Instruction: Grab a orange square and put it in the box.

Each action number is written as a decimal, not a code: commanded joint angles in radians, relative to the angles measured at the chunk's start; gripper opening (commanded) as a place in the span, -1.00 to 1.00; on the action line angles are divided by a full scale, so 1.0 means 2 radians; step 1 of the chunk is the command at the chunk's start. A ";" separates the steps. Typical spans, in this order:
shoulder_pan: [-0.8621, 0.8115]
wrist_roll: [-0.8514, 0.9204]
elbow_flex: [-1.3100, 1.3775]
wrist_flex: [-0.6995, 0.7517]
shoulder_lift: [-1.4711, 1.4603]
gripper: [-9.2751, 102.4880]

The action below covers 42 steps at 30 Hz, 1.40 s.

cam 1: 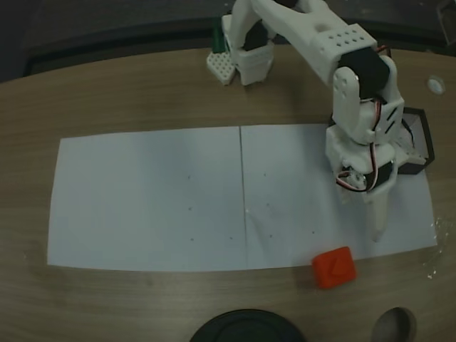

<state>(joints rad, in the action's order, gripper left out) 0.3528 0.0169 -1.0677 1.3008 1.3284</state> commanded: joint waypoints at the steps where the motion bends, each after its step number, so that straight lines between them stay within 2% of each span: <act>1: 0.000 -0.001 0.130 0.012 -0.044 -0.30; 11: -0.008 -0.003 0.242 0.021 -0.198 -0.22; 29: -0.039 0.002 0.365 0.019 -0.330 -0.24; 32: -0.037 0.002 0.365 0.021 -0.340 -0.41; 37: -0.041 0.001 0.365 0.021 -0.338 -0.84; 42: -0.041 0.002 0.366 0.034 -0.298 -0.83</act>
<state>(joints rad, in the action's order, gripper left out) 0.2838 0.0153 -0.3682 1.3468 0.6320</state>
